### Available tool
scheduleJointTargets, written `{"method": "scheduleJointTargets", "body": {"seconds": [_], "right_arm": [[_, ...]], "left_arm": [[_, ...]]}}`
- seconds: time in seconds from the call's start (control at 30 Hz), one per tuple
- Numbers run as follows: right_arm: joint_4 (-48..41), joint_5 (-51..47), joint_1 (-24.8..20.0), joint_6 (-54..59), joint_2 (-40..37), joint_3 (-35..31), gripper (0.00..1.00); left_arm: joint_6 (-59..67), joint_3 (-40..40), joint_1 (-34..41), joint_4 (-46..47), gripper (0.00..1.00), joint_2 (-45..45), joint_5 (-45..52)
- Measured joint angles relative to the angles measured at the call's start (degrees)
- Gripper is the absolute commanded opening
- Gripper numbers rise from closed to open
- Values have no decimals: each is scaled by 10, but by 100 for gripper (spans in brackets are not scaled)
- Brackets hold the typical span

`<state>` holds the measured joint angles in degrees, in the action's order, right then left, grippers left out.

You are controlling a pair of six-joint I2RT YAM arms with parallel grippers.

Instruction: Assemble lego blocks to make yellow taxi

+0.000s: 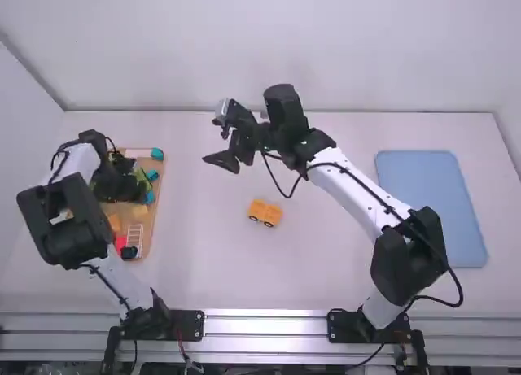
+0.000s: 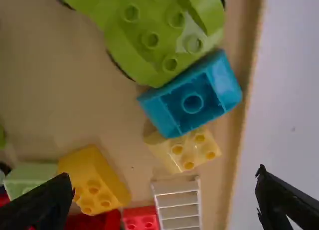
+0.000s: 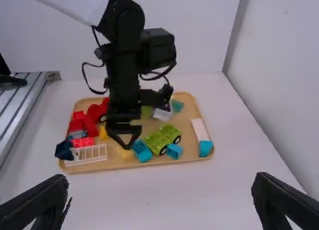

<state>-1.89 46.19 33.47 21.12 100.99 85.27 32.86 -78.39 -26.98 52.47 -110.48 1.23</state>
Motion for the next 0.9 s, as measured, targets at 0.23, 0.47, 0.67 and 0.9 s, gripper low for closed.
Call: {"method": "scheduleJointTargets", "body": {"seconds": [0.23,0.47,0.67,0.9], "right_arm": [[10,-1,-11,-1,0,0,98],[9,-2,-29,0,0,0,98],[17,-3,-31,-2,0,0,98],[18,-3,-31,-2,0,0,98]], "left_arm": [[156,50,0,-44,100,0,-6],[245,61,0,-47,83,0,-1],[339,61,1,-50,73,0,16],[375,65,2,-61,75,0,18]]}}
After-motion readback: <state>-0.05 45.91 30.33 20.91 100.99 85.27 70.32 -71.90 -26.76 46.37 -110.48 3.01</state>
